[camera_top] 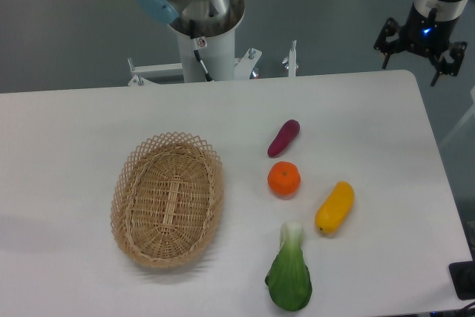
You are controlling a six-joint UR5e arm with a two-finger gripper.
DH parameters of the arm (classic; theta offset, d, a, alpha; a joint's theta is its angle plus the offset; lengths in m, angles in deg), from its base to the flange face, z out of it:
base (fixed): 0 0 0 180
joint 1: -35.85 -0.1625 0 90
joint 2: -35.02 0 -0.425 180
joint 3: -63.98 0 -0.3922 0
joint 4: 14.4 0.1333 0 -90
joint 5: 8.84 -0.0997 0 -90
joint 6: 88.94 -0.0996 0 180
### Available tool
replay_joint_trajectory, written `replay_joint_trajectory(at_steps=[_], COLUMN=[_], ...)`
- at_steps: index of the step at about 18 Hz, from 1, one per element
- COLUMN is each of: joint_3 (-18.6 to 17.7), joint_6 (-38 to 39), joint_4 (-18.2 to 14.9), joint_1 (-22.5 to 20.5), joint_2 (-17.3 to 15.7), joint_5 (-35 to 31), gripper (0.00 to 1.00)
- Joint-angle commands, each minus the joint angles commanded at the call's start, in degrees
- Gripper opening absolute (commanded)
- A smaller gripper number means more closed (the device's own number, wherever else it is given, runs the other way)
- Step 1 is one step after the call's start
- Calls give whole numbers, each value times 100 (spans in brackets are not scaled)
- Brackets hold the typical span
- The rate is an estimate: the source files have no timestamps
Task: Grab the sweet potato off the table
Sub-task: 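Move the open gripper over the small purple sweet potato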
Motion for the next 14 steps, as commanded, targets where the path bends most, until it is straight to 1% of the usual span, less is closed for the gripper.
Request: replay_joint_trajectory(at_steps=[2,4,8,9,10,11,12,14], joint_3=[-131,-114,-246,-368,-578,-815,-1044,-1719], joint_6=[0,9,113,280,455,570,658,756], joint_4=[26,26,44,114,245,507,823,1351], joint_1=[-35,-44,79,140,210,289,377,527], joint_2=[0,0,17,18,0,-17,-113,-289], joint_5=[52,123,71,88,88,88,105,114], gripper=[100,100,100,100,100,100,100,100])
